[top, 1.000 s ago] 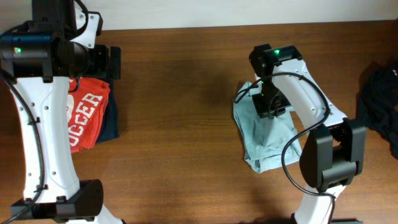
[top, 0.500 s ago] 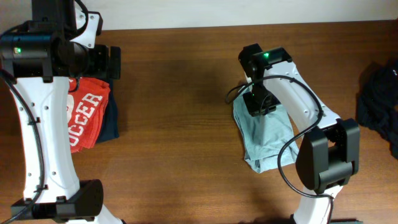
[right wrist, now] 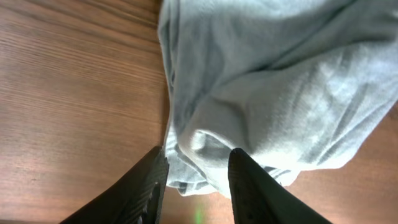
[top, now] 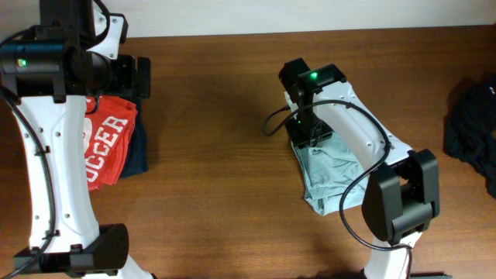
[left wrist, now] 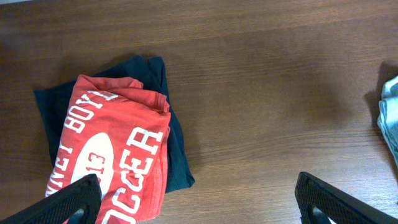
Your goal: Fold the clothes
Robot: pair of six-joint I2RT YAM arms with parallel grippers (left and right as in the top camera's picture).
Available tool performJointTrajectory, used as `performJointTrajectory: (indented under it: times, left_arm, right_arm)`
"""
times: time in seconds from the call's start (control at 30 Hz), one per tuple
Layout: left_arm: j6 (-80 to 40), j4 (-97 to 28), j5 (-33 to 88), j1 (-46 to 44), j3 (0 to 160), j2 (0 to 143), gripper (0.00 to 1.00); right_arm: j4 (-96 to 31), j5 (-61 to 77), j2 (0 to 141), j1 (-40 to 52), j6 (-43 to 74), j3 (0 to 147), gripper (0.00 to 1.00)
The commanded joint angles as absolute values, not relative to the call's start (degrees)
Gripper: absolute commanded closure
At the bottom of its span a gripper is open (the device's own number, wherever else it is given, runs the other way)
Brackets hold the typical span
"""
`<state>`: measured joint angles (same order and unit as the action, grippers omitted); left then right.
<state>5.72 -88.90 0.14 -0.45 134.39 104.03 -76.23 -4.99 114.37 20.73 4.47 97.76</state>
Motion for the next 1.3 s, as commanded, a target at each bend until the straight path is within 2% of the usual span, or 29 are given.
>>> performJointTrajectory:
  times: [0.0, 0.17, 0.43, 0.5, 0.63, 0.93, 1.0, 1.17, 1.27]
  left_arm:
    - [5.17, -88.77, 0.19, -0.21, 135.04, 102.61, 0.01]
    - [5.19, -88.75, 0.19, -0.21, 135.04, 102.61, 0.01]
    - [5.19, -88.77, 0.16, -0.21, 135.04, 102.61, 0.01]
    - [5.19, -88.75, 0.19, -0.21, 135.04, 102.61, 0.01]
    - [5.19, -88.68, 0.19, -0.21, 135.04, 102.63, 0.01]
    - [5.17, -88.36, 0.19, -0.21, 135.04, 102.63, 0.01]
    - [5.17, -88.36, 0.19, -0.21, 135.04, 102.63, 0.01]
    - [5.17, -88.25, 0.21, -0.21, 135.04, 102.63, 0.01]
    - [5.17, -88.07, 0.21, -0.21, 135.04, 102.63, 0.01]
  right_arm:
    - [-77.36, -4.73, 112.75, 17.87, 6.61, 99.92, 0.63]
    - [-79.00, -3.73, 111.20, 10.04, 13.47, 99.96, 0.55]
    - [-78.04, 6.85, 112.12, -2.07, 12.12, 94.15, 0.55]
    - [-77.45, 11.33, 112.12, -3.81, 9.32, 91.98, 0.48]
    - [-75.79, 13.37, 112.12, -5.41, 9.30, 87.53, 0.43]
    - [-69.45, 17.39, 112.12, -5.72, 12.12, 81.54, 0.40]
    - [-68.66, 17.30, 111.87, -5.69, 12.10, 81.69, 0.44]
    - [-67.90, 14.68, 110.80, -5.69, 12.08, 83.61, 0.74]
    - [-67.96, 14.35, 109.73, -5.65, 11.86, 85.69, 0.85]
